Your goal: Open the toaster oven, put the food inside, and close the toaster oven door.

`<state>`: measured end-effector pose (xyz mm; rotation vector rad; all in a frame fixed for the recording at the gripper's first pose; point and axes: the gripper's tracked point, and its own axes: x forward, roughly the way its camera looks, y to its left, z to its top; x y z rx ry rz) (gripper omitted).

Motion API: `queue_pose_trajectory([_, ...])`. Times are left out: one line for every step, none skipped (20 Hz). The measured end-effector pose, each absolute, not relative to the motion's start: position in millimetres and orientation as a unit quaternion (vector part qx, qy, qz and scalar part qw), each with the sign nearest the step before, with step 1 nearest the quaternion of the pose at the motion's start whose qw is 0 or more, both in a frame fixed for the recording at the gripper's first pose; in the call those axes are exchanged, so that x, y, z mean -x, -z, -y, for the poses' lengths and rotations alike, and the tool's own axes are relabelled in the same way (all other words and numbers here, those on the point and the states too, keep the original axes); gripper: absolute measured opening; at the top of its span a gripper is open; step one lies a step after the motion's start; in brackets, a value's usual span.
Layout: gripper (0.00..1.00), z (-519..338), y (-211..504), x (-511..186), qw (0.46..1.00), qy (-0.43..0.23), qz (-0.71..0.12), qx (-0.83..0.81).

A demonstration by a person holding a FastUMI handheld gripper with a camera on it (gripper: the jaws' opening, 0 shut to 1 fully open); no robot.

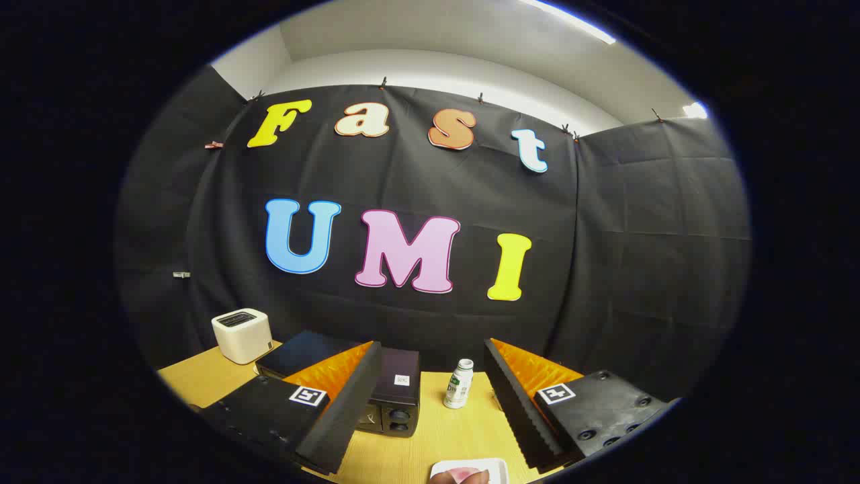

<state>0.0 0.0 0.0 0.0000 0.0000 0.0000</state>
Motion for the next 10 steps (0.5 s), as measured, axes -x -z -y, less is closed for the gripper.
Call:
queue_pose_trajectory([0.98,0.0,0.2,0.8,1.000,0.000,0.000,0.001])
queue_pose_trajectory([0.98,-0.9,0.0,2.2,1.000,0.000,0.000,0.002])
queue_pose_trajectory([0.98,-1.0,-0.1,3.5,1.000,0.000,0.001,0.002])
queue_pose_trajectory([0.98,-1.3,-0.4,4.2,1.000,0.000,0.001,0.002])
queue_pose_trajectory([0.98,-1.1,-0.7,5.2,1.000,0.000,0.002,0.002])
queue_pose_trajectory([0.98,-1.7,-0.5,5.9,1.000,0.001,0.001,0.002])
queue_pose_trajectory([0.98,-1.9,0.7,7.1,1.000,0.001,0.000,0.001])
queue_pose_trajectory([0.98,-2.3,1.4,8.0,1.000,0.000,-0.002,0.000])
queue_pose_trajectory([0.98,-2.3,2.2,8.8,1.000,0.000,-0.003,-0.001])
queue_pose_trajectory([0.98,-2.9,2.0,9.6,1.000,-0.001,-0.003,-0.002])
